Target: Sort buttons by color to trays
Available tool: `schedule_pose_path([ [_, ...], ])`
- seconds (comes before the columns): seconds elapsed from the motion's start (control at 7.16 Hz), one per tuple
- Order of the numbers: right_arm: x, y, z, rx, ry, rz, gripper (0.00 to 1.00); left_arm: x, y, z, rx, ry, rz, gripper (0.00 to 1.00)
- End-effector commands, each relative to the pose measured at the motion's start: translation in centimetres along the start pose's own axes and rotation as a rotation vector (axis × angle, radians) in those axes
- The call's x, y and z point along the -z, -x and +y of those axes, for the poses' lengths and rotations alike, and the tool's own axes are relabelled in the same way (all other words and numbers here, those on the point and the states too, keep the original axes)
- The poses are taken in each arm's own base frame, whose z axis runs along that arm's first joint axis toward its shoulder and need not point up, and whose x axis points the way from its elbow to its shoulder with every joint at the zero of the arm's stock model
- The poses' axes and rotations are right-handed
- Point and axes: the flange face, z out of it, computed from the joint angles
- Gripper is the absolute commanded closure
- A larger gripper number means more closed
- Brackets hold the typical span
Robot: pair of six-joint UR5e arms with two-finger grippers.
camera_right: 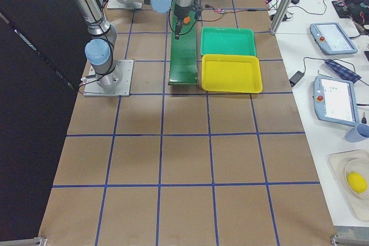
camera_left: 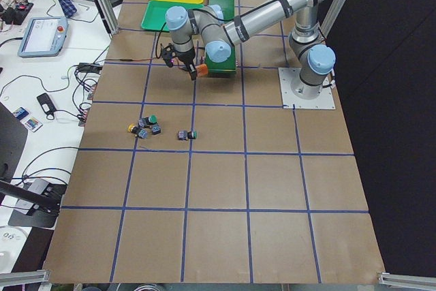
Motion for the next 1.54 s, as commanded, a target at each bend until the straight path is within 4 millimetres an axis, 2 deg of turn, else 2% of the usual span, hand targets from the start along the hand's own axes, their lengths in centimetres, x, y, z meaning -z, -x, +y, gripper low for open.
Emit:
schedule_pose_path([
  [0.0, -0.4, -0.1, 0.5, 0.004, 0.007, 0.005, 0.0, -1.5, -6.2, 4.5, 0.22, 0.034, -0.022, 1.0],
  [0.14, -1.1, 0.1, 0.3, 0.002, 0.015, -0.009, 0.0, -1.9, -8.8, 7.6, 0.282, 0.078, 0.015, 1.0],
  [0.42, -1.2, 0.0, 0.4, 0.001, 0.016, 0.007, 0.0, -2.2, -8.6, 10.5, 0.338, 0.089, 0.001, 1.0],
  [0.7, -0.9, 0.0, 0.3, -0.001, 0.009, 0.006, 0.0, -4.0, -8.0, 11.9, 0.342, 0.12, -0.025, 1.0],
  [0.84, -0.7, -0.3, 0.1, -0.013, 0.0, 0.003, 0.0, -5.4, -8.2, 11.8, 0.349, 0.138, -0.038, 0.85],
  [0.98, -0.8, -0.4, -0.2, -0.017, 0.003, -0.007, 0.0, -5.3, -8.3, 11.6, 0.333, 0.131, -0.033, 0.2],
  [1.12, -0.9, -0.5, 0.0, -0.016, 0.018, -0.012, 0.0, -2.9, -8.2, 11.5, 0.331, 0.092, 0.001, 0.0],
  [1.4, -1.1, -0.5, 0.1, -0.018, 0.024, -0.009, 0.0, 0.9, -7.3, 10.7, 0.279, 0.077, 0.01, 0.0],
])
